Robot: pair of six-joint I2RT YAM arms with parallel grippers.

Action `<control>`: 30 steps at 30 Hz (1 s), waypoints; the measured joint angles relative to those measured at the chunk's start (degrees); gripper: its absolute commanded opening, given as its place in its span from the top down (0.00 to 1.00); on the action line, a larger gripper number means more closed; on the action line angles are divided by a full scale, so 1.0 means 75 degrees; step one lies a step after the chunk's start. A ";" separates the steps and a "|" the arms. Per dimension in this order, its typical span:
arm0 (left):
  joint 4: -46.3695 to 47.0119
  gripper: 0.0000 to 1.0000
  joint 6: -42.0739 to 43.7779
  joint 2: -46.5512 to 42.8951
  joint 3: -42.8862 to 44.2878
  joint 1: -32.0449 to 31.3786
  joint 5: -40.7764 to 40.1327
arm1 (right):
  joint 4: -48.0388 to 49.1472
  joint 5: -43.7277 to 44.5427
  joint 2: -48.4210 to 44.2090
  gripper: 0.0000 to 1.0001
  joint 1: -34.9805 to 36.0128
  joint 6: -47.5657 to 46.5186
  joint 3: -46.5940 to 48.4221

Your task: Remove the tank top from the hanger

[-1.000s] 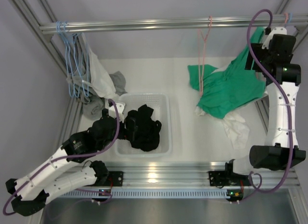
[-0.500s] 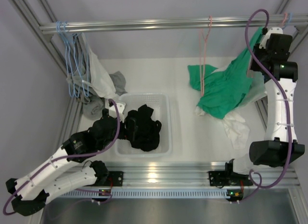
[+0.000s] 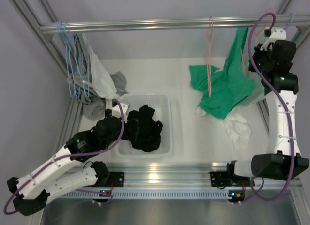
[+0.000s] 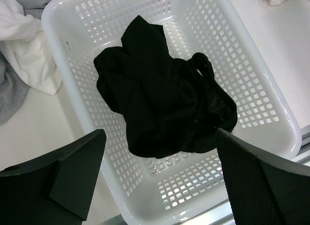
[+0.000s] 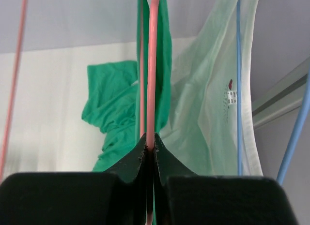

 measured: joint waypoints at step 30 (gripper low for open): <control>0.1918 0.01 -0.0221 0.1877 0.2375 -0.0125 0.2346 | -0.0425 -0.0988 -0.5132 1.00 0.0003 0.0947 -0.2649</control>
